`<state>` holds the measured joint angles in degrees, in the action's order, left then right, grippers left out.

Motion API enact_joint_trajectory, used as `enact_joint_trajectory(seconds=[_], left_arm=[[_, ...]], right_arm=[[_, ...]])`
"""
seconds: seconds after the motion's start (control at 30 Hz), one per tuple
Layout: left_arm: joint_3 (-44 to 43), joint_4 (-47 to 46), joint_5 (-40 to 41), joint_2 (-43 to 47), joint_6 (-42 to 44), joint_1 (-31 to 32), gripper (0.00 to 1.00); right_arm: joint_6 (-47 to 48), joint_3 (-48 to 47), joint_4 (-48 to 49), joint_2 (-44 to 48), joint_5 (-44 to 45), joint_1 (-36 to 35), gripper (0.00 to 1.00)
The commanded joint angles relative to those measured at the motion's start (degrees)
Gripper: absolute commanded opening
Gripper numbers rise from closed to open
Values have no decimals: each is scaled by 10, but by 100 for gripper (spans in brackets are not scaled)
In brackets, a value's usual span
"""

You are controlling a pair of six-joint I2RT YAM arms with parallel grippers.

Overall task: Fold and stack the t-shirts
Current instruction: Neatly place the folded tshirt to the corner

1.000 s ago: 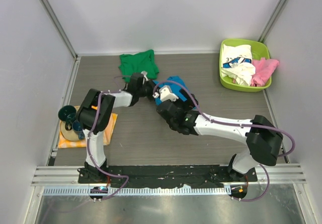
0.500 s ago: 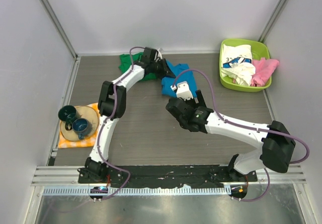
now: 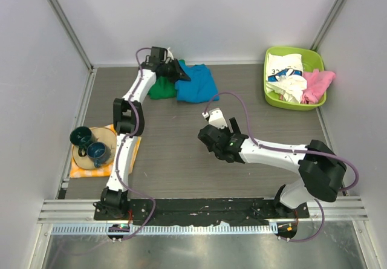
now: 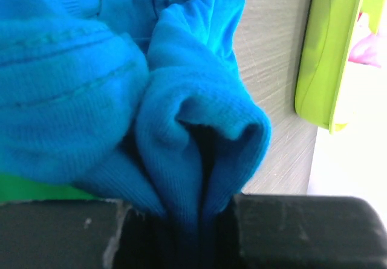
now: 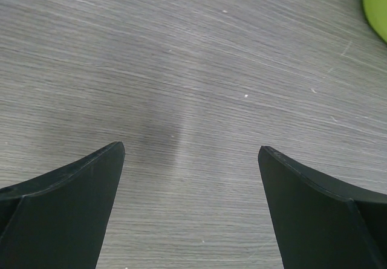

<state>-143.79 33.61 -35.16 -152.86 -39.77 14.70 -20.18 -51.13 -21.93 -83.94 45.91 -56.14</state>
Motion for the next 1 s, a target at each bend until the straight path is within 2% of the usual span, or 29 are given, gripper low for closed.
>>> enact_joint_trajectory(seconds=[0.0, 0.4, 0.6, 0.97], left_arm=[[-31, -30, -43, 7, 1, -34, 0], [-48, -75, -97, 16, -30, -100, 0], [28, -139, -91, 88, -36, -114, 0], [170, -252, -39, 180, -77, -179, 0]], right_arm=[[-11, 2, 60, -18, -28, -2, 99], [-14, 1, 80, -59, -52, -4, 99], [-16, -9, 84, -75, -61, -9, 99], [-11, -13, 81, -82, -67, -18, 100]])
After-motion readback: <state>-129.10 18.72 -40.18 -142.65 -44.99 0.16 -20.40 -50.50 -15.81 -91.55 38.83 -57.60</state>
